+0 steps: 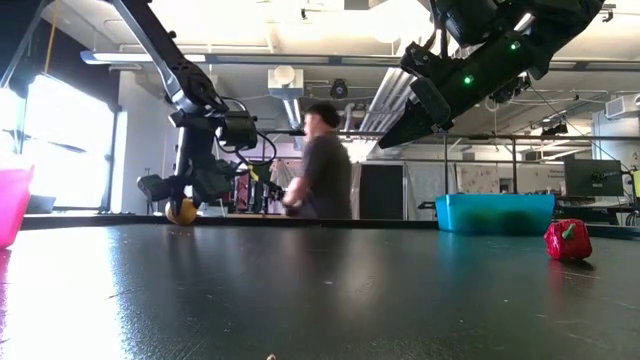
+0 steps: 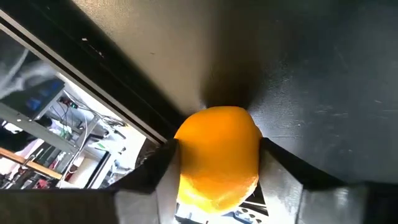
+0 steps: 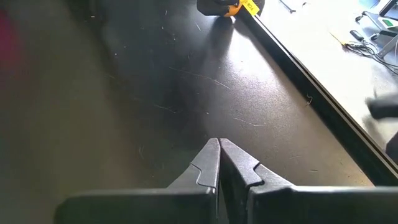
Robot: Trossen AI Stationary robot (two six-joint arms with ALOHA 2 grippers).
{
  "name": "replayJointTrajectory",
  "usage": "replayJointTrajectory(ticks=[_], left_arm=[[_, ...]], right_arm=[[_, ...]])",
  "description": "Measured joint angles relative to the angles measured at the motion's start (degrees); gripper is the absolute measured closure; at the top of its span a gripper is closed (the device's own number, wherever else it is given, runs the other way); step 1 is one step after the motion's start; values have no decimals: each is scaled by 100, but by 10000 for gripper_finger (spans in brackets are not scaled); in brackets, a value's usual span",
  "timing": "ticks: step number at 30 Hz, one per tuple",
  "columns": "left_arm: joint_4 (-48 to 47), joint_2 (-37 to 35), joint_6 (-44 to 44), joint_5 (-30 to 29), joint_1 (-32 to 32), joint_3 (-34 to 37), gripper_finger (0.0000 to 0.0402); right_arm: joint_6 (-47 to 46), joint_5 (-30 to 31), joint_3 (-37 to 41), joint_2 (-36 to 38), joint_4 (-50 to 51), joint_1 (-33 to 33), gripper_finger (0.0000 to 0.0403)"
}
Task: Sort produce into baskets
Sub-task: Put the yellow lemon into the blue bin
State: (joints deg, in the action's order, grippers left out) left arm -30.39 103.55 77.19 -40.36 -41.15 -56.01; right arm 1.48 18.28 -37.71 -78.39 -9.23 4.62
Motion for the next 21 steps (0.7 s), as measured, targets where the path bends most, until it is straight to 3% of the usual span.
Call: replayJointTrajectory(ticks=[13,18,21], left_arm=[[-391,-122,-444,164,331,11,266],[-642,-623,-1442,1341,643,13,267],[-645,-1027,-2242,2261,838,14,267]], right_arm=[[0,2,0,0,4,0,403],[1,2,9,0,280,0,403],[105,2,265,2,-96,0,403]])
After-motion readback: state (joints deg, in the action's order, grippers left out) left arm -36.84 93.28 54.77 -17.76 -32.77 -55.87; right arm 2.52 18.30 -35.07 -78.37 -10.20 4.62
